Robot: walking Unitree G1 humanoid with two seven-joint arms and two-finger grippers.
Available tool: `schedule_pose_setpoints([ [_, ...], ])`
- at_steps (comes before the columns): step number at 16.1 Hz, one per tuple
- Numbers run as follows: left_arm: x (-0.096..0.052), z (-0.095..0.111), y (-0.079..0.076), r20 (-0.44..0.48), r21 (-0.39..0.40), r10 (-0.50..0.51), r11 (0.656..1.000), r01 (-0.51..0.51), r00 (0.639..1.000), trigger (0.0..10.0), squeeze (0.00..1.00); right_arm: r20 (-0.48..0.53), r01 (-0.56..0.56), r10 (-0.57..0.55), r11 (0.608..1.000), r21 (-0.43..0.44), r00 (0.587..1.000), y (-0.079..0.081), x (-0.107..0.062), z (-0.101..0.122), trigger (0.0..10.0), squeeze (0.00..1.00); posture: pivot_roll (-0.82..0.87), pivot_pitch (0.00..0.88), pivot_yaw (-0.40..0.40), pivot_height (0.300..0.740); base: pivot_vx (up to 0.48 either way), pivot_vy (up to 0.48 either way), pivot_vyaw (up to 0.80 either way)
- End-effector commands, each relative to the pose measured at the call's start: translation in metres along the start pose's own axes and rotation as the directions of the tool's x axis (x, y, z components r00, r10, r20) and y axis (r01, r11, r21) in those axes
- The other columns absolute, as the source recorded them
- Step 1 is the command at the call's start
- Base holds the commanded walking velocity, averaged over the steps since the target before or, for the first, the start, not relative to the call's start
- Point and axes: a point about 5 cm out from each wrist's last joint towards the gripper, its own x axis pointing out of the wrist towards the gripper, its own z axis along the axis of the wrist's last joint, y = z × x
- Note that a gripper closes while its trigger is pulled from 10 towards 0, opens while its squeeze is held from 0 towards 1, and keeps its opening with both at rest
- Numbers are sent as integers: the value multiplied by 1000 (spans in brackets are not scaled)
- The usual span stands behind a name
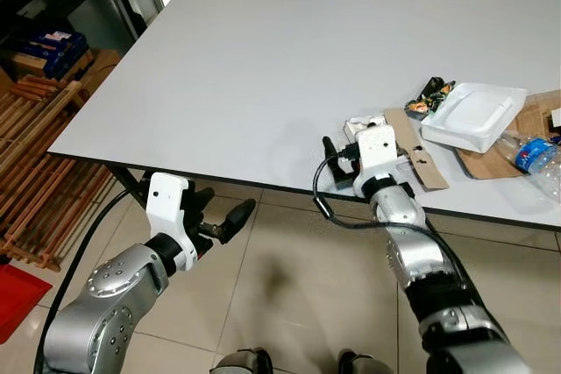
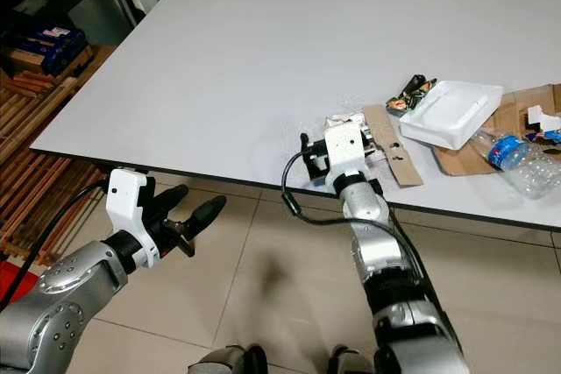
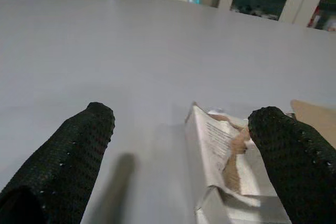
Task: Picking trash to rubbish bin
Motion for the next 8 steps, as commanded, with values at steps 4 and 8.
schedule_pose_setpoints([
  [4, -6, 0, -2, -16, 9, -11, 1000, 11, 1000, 10000, 0, -73, -20, 20, 1000, 4, 997, 4, 4, -10, 10000, 0, 108, 167, 117, 740, 0, 0, 0],
  [8, -5, 0, -3, -21, 8, -17, 1000, 18, 1000, 10000, 0, -135, -23, 25, 1000, 11, 991, 2, 8, -19, 10000, 0, 106, 168, 120, 740, 0, 0, 0],
])
